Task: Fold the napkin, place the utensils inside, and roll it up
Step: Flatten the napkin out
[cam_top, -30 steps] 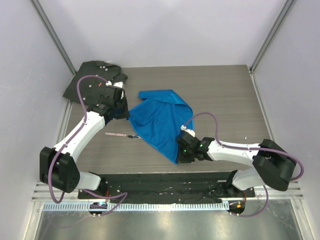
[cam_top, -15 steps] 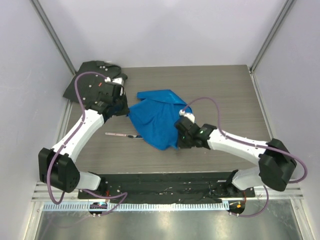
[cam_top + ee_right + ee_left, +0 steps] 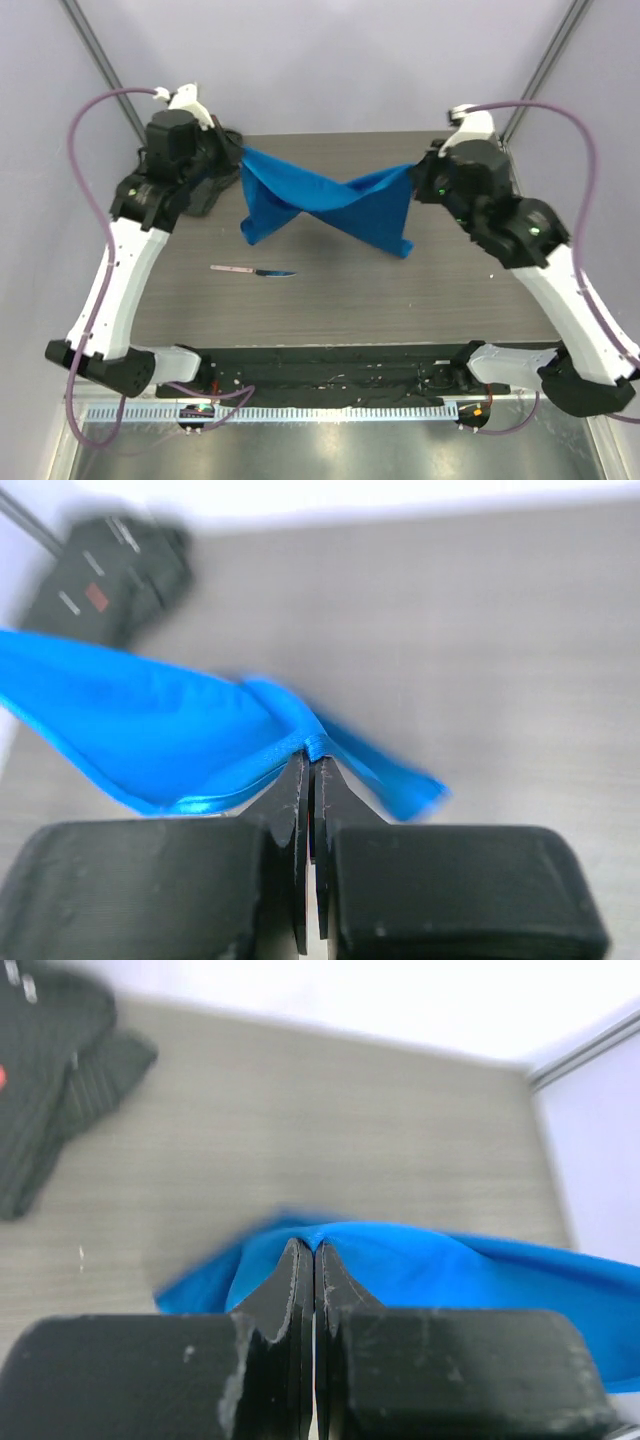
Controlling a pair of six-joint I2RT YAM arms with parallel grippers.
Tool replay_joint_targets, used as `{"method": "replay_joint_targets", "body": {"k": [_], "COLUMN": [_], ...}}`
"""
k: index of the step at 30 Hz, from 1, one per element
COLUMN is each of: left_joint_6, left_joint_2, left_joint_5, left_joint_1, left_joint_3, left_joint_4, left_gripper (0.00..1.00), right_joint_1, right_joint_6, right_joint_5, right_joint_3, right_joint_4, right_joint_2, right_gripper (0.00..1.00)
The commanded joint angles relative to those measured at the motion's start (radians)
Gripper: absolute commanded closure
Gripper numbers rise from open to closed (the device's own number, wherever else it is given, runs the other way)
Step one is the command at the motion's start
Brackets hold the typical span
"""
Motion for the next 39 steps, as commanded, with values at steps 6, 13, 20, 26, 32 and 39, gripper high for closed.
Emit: {"method": "replay_joint_targets", "body": {"k": [6, 13, 20, 26, 32, 39], "left_joint_6": [-0.017, -0.006, 0.047, 0.147, 0.227, 0.254], "left_joint_2": [-0.162, -0.087, 0.163, 0.384, 0.686, 0.509], "left_joint_5": [-0.007, 0.058, 0.045, 0.02, 0.034, 0.135], "left_joint_1": [0.004, 0.004, 0.018, 0.041, 0.046, 0.046], "left_joint_3": [0.265, 0.23, 0.291, 0.414, 0.885, 0.617], "left_joint_4": [-0.148, -0.108, -0.064, 0.085, 0.039, 0.288], "left_gripper": [1.0, 1.0, 1.0, 1.0, 1.0, 1.0], "right_joint_1": [0.003, 0.0, -0.313, -0.518, -0.603, -0.621], "right_joint_6": [-0.104, -0.175, -0.201, -0.19, -0.192, -0.215], "right_joint_5": [0.024, 0.174, -0.064, -0.319, -0.453, -0.471], "right_joint_3": [0.333, 0.29, 0.175, 0.337, 0.774, 0.706], "right_joint_4": [-0.101, -0.046, 0.106, 0.225, 0.183, 0.199], "right_joint_2": [-0.089, -0.026, 0.117, 0.379, 0.652, 0.576], "right_gripper": [0.99, 0.99, 0.99, 0.99, 0.99, 0.99]}}
